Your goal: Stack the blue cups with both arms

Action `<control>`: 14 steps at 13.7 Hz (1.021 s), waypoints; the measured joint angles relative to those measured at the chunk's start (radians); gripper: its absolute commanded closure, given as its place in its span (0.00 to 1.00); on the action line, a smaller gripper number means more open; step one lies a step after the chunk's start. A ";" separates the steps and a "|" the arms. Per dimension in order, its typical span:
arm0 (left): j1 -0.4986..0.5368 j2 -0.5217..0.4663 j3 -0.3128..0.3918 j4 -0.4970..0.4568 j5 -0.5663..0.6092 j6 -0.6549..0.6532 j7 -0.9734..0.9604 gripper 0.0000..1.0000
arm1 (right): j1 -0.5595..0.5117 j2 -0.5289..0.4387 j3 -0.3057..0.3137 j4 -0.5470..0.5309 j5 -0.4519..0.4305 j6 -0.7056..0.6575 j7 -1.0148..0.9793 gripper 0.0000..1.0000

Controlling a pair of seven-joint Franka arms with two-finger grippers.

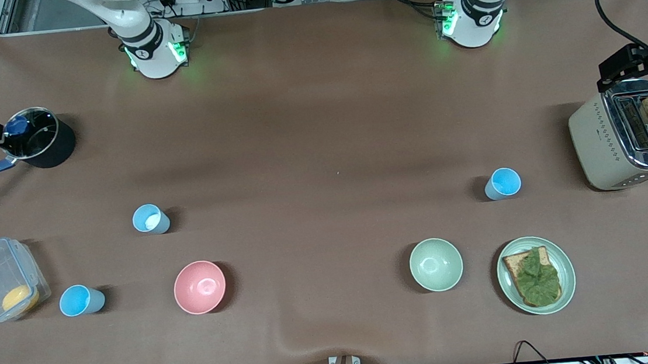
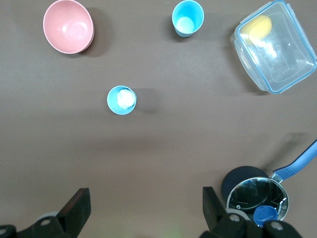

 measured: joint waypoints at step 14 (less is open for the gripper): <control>0.021 0.021 -0.002 -0.041 0.002 0.001 -0.007 0.00 | 0.032 0.036 0.002 0.001 0.000 0.000 0.000 0.00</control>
